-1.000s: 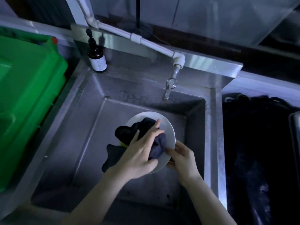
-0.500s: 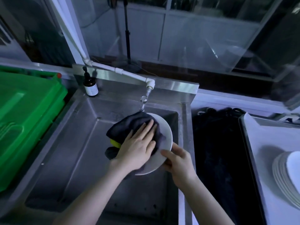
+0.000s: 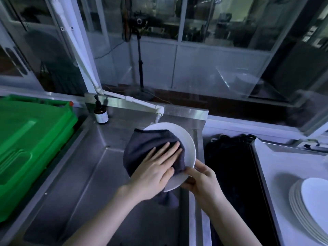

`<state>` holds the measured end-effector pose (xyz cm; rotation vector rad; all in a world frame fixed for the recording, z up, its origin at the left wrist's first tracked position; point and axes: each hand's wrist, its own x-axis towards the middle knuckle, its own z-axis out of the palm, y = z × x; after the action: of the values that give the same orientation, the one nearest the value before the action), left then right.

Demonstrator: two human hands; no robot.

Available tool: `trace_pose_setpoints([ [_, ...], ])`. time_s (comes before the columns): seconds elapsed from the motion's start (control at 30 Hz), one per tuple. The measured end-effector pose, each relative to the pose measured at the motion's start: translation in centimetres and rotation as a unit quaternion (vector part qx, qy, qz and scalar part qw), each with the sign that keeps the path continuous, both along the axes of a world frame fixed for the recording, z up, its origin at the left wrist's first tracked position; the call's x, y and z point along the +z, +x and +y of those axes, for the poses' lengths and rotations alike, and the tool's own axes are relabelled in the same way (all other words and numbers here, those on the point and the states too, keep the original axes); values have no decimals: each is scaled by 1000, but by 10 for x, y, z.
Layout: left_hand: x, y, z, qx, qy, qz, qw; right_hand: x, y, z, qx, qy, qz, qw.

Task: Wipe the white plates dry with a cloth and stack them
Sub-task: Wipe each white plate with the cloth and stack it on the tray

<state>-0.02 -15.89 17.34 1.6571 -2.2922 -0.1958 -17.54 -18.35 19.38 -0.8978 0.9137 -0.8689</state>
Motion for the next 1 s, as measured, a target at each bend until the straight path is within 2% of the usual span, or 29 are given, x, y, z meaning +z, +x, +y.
trace_pose_setpoints([
  [0.13, 10, 14, -32, 41, -17, -25, 999, 2, 1, 3, 21, 12, 4, 1000],
  [0.3, 11, 30, -25, 146, -27, 1, 989, 18, -10, -20, -30, 0, -8, 1000],
  [0.43, -1, -1, 6, 46, -32, 16, 998, 17, -15, -23, -19, -8, -8, 1000],
  [0.5, -2, -12, 3, -12, -37, 6, 999, 12, -12, -18, 10, -13, 1, 1000],
  [0.57, 5, -9, -13, -30, -48, -7, 998, 9, -11, -13, 42, -13, 18, 999],
  [0.73, 15, 14, -48, -6, -66, -23, 998, 9, -12, -11, 57, -3, 11, 998],
  [0.9, 4, 33, -36, 135, -16, -22, 990, 18, -22, -31, -29, 0, -4, 1000],
  [1.0, -6, 10, -7, 101, -21, -10, 995, 17, -23, -37, -41, 5, -11, 999],
])
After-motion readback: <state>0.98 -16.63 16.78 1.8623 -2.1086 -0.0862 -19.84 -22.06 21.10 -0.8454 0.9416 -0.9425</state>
